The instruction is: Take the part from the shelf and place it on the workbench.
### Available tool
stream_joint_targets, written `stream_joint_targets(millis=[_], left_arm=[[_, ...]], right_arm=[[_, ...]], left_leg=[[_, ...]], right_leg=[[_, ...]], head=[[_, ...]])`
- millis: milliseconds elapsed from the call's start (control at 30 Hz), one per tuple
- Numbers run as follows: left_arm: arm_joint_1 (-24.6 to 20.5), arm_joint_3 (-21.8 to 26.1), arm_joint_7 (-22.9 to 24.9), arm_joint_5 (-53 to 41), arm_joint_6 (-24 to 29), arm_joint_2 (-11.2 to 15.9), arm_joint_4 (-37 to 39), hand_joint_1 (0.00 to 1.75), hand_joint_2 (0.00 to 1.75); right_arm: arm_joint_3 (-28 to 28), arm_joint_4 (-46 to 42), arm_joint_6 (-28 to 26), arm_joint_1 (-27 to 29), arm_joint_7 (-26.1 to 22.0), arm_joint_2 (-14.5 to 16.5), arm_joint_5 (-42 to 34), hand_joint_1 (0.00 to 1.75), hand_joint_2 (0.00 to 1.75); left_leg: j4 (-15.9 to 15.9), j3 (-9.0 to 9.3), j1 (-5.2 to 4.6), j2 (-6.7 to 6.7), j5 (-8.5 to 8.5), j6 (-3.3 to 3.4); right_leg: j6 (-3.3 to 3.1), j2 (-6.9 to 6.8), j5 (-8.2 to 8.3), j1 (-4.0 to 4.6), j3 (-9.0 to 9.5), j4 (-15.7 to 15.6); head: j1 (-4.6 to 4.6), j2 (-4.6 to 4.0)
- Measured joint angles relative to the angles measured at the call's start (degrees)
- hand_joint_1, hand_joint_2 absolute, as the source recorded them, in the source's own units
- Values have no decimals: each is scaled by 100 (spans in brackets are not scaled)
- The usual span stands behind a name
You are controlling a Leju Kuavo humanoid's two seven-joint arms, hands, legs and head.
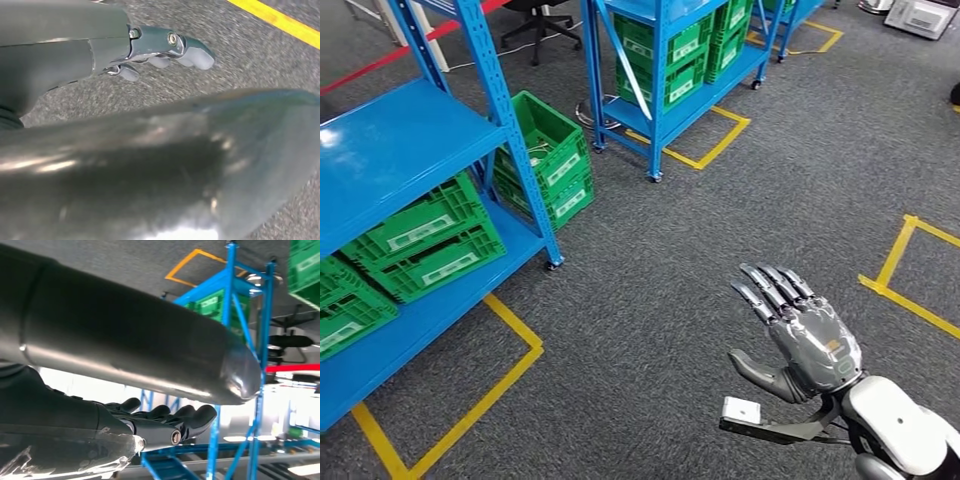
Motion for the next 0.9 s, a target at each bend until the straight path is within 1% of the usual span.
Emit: stream_joint_targets(millis=[33,67,100,133,167,200,233,267,300,333,367,400,433,467,500,533,567,600,633,667,700,733,767,800,833,867,900], left_arm=[[0,1,-1,0,-1,-1,0,0,0],[-2,2,-3,-2,-4,1,-1,0,0],[-4,4,-7,-4,-11,1,-1,0,0],[0,8,-13,-9,-22,2,-2,0,0],[7,16,-20,-14,-33,2,-2,0,0],[17,27,-26,-18,-40,1,-2,0,0],[28,38,-33,-22,-45,-1,-2,0,0],[32,48,-40,-25,-46,-2,-2,0,0],[25,53,-45,-34,-49,-3,-2,0,0],[15,54,-50,-44,-54,-4,-2,0,0],[2,52,-53,-55,-58,-4,-2,0,0],[-4,52,-55,-65,-63,-4,-2,0,0],[-2,54,-56,-71,-65,-4,-2,0,0],[2,58,-57,-80,-66,-4,-2,0,0],[6,67,-59,-90,-66,-4,-2,0,0],[7,75,-60,-99,-65,-4,-3,0,0],[2,83,-62,-107,-65,-4,-3,0,0],[-8,87,-66,-109,-64,-4,-4,0,0],[-17,90,-69,-109,-63,-4,-4,0,0],[-22,96,-73,-109,-63,-4,-4,0,0],[-20,104,-77,-109,-63,-5,-5,0,0],[-9,113,-80,-109,-63,-7,-5,0,0],[0,121,-82,-112,-63,-9,-8,0,0],[1,126,-83,-115,-63,-11,-10,0,0],[-6,127,-83,-117,-64,-14,-11,0,0],[-18,127,-84,-119,-64,-16,-13,0,0],[-26,129,-84,-119,-65,-19,-13,0,0]], right_arm=[[2,1,0,-2,0,0,-1,0,0],[5,2,-1,-2,2,1,-4,0,0],[9,4,-1,1,5,1,-9,0,0],[15,7,-1,3,8,2,-13,0,0],[23,9,-1,6,11,3,-16,0,0],[30,11,-1,5,13,4,-16,0,0],[38,12,-2,-1,14,4,-13,0,0],[46,10,-4,-3,14,4,-7,0,0],[53,9,-7,-2,15,4,0,0,0],[61,8,-8,0,16,4,8,0,0],[72,8,-10,6,17,4,15,0,0],[84,9,-9,10,17,4,19,0,0],[98,11,-9,10,19,4,21,0,0],[114,15,-9,6,20,4,23,0,0],[129,18,-9,-2,21,4,25,0,0],[144,20,-10,-11,22,4,26,0,0],[157,22,-11,-17,23,4,27,0,0],[170,23,-12,-20,24,4,27,0,0],[183,25,-13,-23,26,4,27,0,0],[196,27,-14,-28,27,4,27,0,0],[210,29,-14,-37,29,4,27,0,0],[222,31,-15,-50,30,4,27,0,0],[231,33,-21,-61,31,4,27,0,0],[237,36,-25,-67,31,4,28,0,0],[243,42,-30,-69,31,4,28,0,0],[250,49,-33,-68,31,4,28,0,0],[262,58,-33,-64,31,4,28,0,0]], left_leg=[[11,6,11,-80,-7,-20],[37,-2,14,-159,-16,-49],[56,-25,18,-232,-14,-86],[66,-57,23,-304,-3,-127],[70,-90,31,-376,18,-168],[59,-117,45,-440,39,-202],[79,-141,45,-402,28,-231],[176,-195,35,-280,-41,-256],[399,-306,23,-105,-181,-275],[737,-468,11,100,-369,-293],[1148,-668,10,225,-564,-307],[1511,-844,13,284,-703,-314],[1717,-939,13,309,-740,-312],[1711,-926,11,320,-669,-302],[1475,-793,6,345,-506,-283],[1089,-575,-10,430,-308,-250],[671,-348,-41,573,-162,-216],[346,-176,-68,695,-72,-179],[153,-84,-93,781,-43,-148],[85,-69,-110,787,-54,-128],[69,-78,-103,714,-43,-104],[46,-74,-89,645,-26,-80],[25,-63,-69,578,-9,-54],[5,-50,-43,514,7,-30],[-2,-44,-25,450,18,-13],[-1,-46,-16,382,20,-2],[-1,-48,-13,306,21,2]], right_leg=[[19,118,213,-30,176,-404],[29,276,348,-61,347,-776],[21,403,417,-81,472,-1024],[-3,483,417,-86,529,-1130],[-46,472,402,-73,545,-1146],[-93,396,414,-66,545,-1135],[-130,322,423,-62,545,-1138],[-166,244,431,-62,548,-1147],[-200,157,437,-62,551,-1157],[-226,69,434,-48,550,-1159],[-247,-22,430,-35,546,-1158],[-260,-113,424,-20,545,-1158],[-268,-199,418,-9,547,-1158],[-274,-280,413,1,553,-1158],[-277,-355,406,9,565,-1158],[-274,-426,397,18,582,-1158],[-261,-494,380,37,598,-1152],[-243,-555,365,55,608,-1149],[-222,-615,352,71,616,-1149],[-200,-680,344,84,622,-1155],[-177,-741,339,87,639,-1171],[-147,-715,322,83,648,-1168],[-117,-600,265,73,629,-1101],[-88,-434,157,61,557,-927],[-62,-243,2,44,414,-629],[-43,-124,-178,33,223,-239],[-28,-77,-320,26,24,140]], head=[[0,0],[1,0],[-1,0],[-3,0],[-5,0],[-6,0],[-11,0],[-32,0],[-49,0],[-69,0],[-83,0],[-80,0],[-82,0],[-83,0],[-81,0],[-83,0],[-83,0],[-79,0],[-75,0],[-71,0],[-68,0],[-64,0],[-55,0],[-40,0],[-22,0],[-11,0],[-5,0]])
